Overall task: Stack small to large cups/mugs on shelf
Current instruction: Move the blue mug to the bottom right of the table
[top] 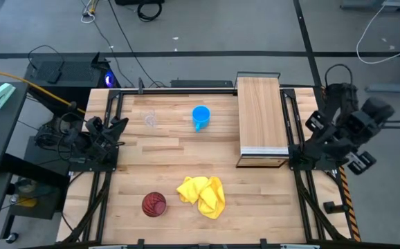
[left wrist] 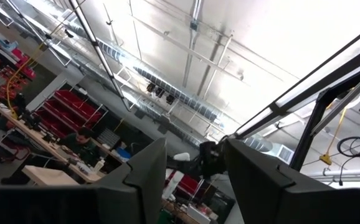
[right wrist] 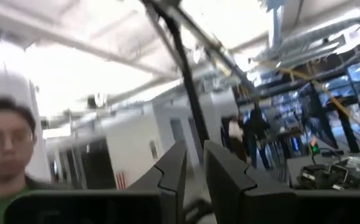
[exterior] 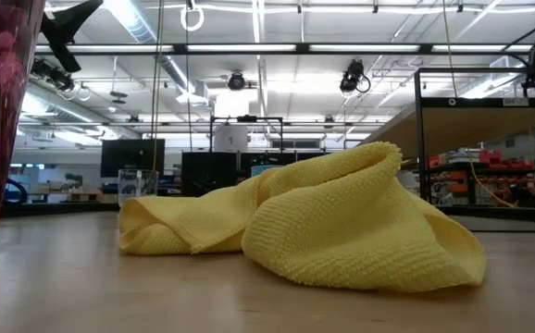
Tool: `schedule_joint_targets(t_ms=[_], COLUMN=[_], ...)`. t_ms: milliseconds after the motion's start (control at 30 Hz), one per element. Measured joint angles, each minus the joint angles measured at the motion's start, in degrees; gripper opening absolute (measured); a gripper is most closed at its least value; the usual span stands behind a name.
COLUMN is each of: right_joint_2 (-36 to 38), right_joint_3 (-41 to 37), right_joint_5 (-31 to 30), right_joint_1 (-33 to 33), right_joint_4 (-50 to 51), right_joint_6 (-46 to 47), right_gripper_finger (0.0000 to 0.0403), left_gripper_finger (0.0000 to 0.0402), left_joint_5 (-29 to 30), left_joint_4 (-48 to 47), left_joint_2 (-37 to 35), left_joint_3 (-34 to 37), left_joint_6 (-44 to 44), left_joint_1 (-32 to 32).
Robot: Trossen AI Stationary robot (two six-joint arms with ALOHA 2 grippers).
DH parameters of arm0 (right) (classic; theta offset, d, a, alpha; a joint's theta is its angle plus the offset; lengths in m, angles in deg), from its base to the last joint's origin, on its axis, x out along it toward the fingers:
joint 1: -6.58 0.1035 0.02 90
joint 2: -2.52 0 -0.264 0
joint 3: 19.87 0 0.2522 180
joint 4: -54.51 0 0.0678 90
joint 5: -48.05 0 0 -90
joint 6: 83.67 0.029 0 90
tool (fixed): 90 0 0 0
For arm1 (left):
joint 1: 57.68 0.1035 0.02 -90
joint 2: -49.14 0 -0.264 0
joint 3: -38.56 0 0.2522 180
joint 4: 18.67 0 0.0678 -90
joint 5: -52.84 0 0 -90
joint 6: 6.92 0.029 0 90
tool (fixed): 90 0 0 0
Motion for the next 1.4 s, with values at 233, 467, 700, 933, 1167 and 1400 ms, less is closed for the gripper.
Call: schedule_joint_targets(t_ms=[233,467,700,933,1167,1400], right_joint_2=[7.90,11.06,11.22,9.91,6.46,-5.82], right_joint_3=[-17.43,-23.99,-24.64,-24.48,-17.86,-2.72], right_joint_5=[0.00,0.00,0.87,14.50,22.12,26.62], right_joint_1=[-5.75,-17.20,-33.50,-52.46,-67.63,-77.21], right_joint_4=[-18.39,-18.18,-8.38,-3.62,12.72,31.63], right_joint_6=[0.97,6.40,14.62,26.53,40.70,45.59], right_gripper_finger=[0.0064,0.0064,0.0064,0.0064,0.0064,0.0064], left_gripper_finger=[0.0172,0.0172,0.0172,0.0172,0.0172,0.0172], left_joint_5=[1.30,3.36,3.78,3.76,3.76,3.76], left_joint_4=[-0.23,-1.13,-2.62,-2.60,-3.50,-4.17], left_joint_2=[0.00,0.00,0.00,-0.02,-0.01,-0.01], left_joint_3=[0.00,-0.02,-0.02,-0.02,-0.02,-0.02], left_joint_6=[-0.02,-1.36,-2.97,-3.22,-4.15,-4.15], left_joint_1=[0.00,0.00,0.00,0.00,0.00,0.00])
